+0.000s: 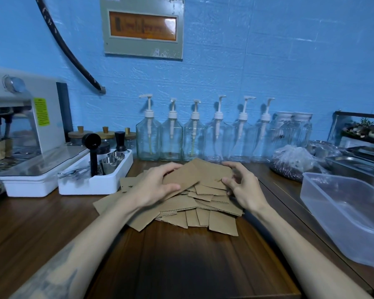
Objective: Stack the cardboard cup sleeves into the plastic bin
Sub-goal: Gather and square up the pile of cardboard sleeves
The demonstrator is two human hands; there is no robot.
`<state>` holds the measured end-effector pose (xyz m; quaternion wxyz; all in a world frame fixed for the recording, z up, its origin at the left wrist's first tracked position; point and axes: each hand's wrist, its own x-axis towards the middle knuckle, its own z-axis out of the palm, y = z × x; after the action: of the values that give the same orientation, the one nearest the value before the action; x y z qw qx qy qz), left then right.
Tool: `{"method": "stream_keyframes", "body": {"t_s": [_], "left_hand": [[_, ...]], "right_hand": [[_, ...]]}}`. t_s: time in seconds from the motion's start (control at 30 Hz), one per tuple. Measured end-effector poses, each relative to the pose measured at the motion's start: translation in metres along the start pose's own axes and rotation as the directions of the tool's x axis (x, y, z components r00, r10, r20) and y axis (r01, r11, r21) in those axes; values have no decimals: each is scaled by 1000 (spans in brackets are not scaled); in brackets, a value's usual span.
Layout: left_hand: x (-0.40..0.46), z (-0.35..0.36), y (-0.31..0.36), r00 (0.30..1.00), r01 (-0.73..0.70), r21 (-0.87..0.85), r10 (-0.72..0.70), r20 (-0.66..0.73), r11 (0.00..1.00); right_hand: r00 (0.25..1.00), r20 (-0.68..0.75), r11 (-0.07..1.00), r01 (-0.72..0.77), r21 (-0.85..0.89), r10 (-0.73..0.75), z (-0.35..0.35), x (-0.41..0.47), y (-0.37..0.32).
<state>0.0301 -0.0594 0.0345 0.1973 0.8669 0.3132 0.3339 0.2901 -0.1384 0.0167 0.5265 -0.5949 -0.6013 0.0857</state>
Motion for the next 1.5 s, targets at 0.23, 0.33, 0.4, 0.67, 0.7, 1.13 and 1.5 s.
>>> {"method": "stream_keyframes", "body": {"t_s": [0.23,0.33,0.4,0.67,0.7,1.13,1.5], "left_hand": [[-1,-6,-16,995,9,-65,-15,-100,998],[4,4,-14,984,-26,-191,-9,-177,981],[8,13,-10,977,-27,-196,-16,-213,980],[9,34,-5,992,64,-178,-82,-92,982],[9,36,-6,995,53,-138,-64,-72,989],[9,25,-11,994,-48,134,61,-93,990],[-55,-55,-47,986,38,200,-4,-169,979]], "right_hand": [[996,85,999,23,46,-27,2,-2,-8],[986,155,994,53,100,-68,5,-5,-16],[976,203,991,58,120,-81,7,-7,-19],[961,267,989,41,142,-78,12,-6,-16],[959,276,988,30,149,-70,12,-5,-15],[981,173,992,67,107,-85,20,-3,-12],[994,107,996,22,81,-30,7,-5,-9]]}}
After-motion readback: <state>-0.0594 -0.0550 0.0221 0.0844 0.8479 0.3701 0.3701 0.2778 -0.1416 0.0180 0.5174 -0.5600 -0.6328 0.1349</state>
